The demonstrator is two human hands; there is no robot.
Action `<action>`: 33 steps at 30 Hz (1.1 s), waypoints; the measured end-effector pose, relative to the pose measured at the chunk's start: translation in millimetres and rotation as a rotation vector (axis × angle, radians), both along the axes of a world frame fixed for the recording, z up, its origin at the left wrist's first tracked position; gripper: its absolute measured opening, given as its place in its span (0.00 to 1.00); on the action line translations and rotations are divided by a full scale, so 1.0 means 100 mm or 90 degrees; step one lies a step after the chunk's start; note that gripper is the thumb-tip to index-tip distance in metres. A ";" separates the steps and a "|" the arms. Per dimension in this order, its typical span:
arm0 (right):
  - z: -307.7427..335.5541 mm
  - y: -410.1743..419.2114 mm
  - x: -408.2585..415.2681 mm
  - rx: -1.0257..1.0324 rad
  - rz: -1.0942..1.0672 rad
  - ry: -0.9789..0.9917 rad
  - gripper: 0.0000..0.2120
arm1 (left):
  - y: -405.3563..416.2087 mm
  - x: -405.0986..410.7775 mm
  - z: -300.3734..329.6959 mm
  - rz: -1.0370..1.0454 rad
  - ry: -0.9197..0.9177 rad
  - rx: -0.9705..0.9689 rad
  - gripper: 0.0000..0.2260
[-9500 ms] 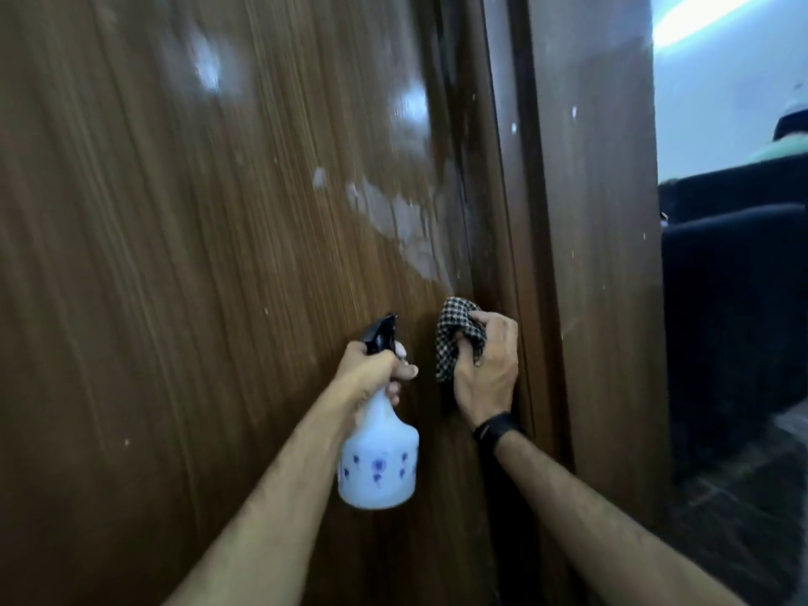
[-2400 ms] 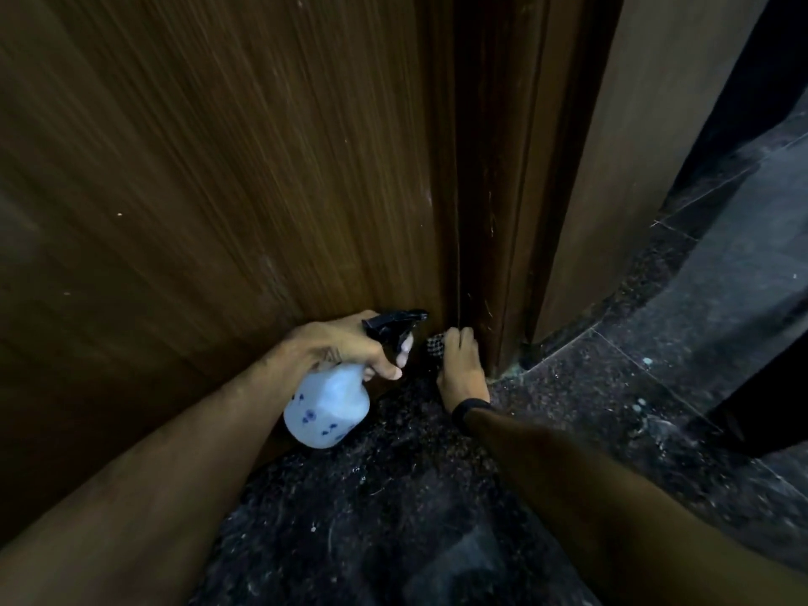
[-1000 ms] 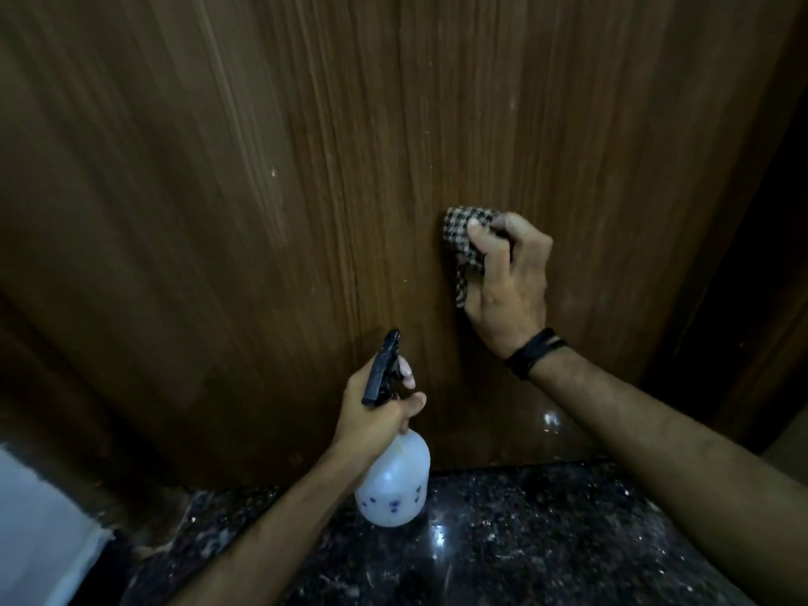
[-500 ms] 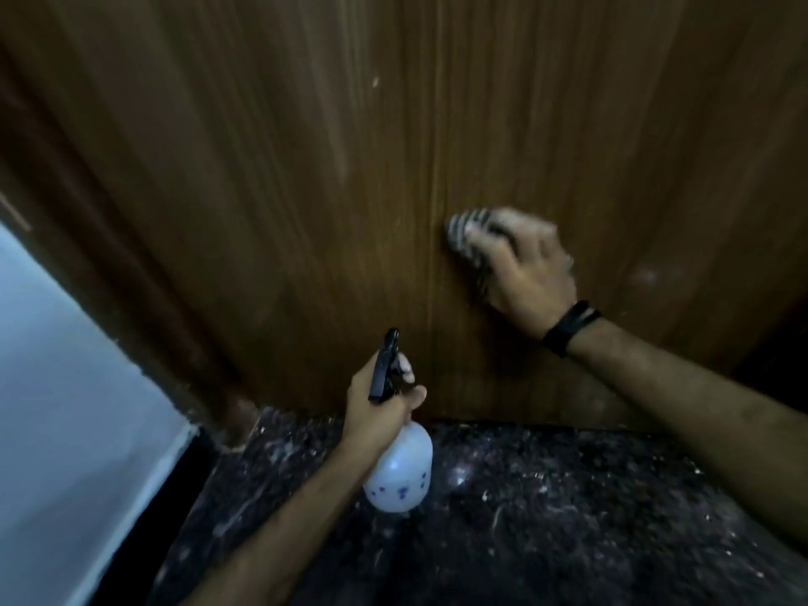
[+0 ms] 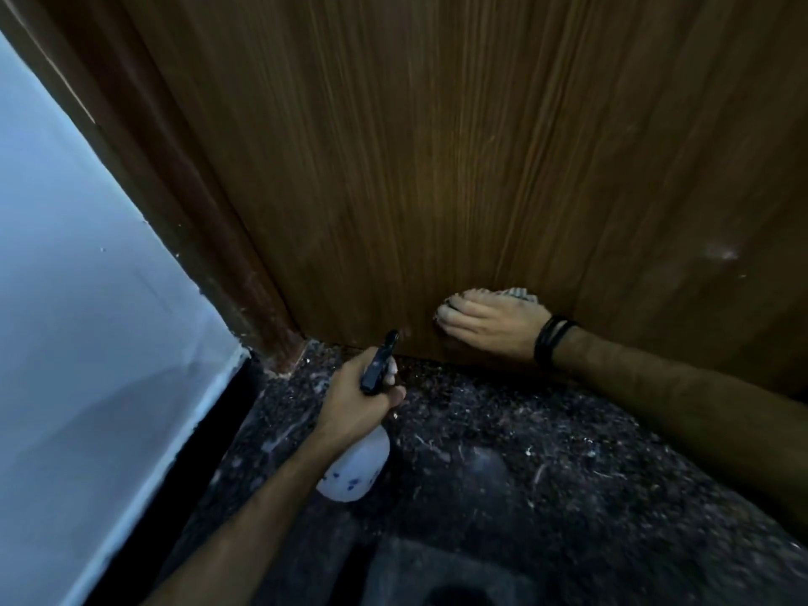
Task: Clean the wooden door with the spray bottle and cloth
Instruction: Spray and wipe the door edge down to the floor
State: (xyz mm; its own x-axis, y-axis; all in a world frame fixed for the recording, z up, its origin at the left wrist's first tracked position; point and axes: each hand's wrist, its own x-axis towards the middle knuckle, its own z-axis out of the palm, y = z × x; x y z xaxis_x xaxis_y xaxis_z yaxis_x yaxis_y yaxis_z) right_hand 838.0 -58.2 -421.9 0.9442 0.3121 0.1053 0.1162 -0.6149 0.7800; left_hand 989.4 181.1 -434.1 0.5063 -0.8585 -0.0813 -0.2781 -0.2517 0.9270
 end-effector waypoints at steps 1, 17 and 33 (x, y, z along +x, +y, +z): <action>0.00 -0.01 0.01 0.011 0.006 -0.004 0.26 | 0.01 0.03 -0.03 -0.013 -0.014 0.004 0.09; -0.58 0.11 0.52 -0.048 0.082 0.087 0.30 | 0.03 0.44 -0.24 -0.019 -0.042 -0.004 0.07; -0.59 0.34 1.26 0.121 0.125 -0.123 0.19 | 0.06 0.74 -0.34 0.014 -0.043 -0.011 0.09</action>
State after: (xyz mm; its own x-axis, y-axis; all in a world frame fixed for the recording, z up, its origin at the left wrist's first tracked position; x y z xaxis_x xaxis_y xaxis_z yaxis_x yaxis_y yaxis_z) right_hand 964.0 -24.1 -481.0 0.8247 0.4435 0.3509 0.1078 -0.7324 0.6723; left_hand 1063.0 186.7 -468.3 0.5293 -0.8479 -0.0307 -0.3350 -0.2421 0.9106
